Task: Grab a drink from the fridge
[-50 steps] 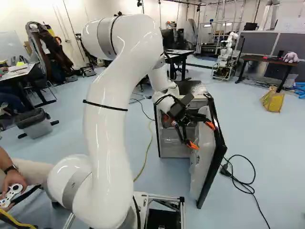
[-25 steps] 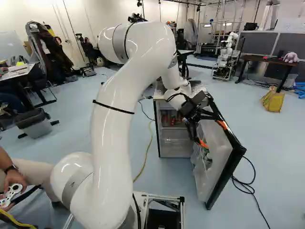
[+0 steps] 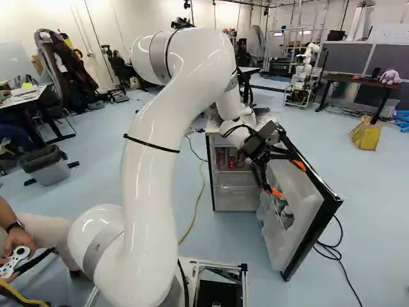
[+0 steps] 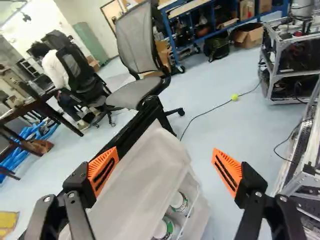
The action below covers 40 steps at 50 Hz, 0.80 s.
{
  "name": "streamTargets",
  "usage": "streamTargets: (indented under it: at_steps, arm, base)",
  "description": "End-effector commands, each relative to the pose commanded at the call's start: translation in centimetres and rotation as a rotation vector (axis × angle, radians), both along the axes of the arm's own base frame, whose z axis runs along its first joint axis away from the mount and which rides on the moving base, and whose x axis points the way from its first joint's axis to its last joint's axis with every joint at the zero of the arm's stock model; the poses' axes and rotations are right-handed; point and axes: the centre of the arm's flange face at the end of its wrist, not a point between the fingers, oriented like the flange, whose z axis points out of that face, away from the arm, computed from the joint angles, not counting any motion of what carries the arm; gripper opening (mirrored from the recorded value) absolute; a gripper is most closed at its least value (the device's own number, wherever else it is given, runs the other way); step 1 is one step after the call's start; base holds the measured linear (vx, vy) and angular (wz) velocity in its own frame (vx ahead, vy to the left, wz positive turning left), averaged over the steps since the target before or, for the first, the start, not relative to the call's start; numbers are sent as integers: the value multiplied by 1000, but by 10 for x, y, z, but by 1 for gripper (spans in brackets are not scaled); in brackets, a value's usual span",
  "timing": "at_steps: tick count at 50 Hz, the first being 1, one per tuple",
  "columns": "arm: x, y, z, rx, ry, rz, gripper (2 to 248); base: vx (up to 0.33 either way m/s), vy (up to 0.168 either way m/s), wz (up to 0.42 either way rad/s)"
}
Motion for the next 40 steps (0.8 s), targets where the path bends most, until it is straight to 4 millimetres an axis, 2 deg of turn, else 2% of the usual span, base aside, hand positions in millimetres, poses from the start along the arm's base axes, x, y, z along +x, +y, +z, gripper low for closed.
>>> streamTargets:
  at_steps: [40]
  arm:
    - [-39, 68, 7, -83, 176, 508, 247]
  base:
    - [0, 0, 0]
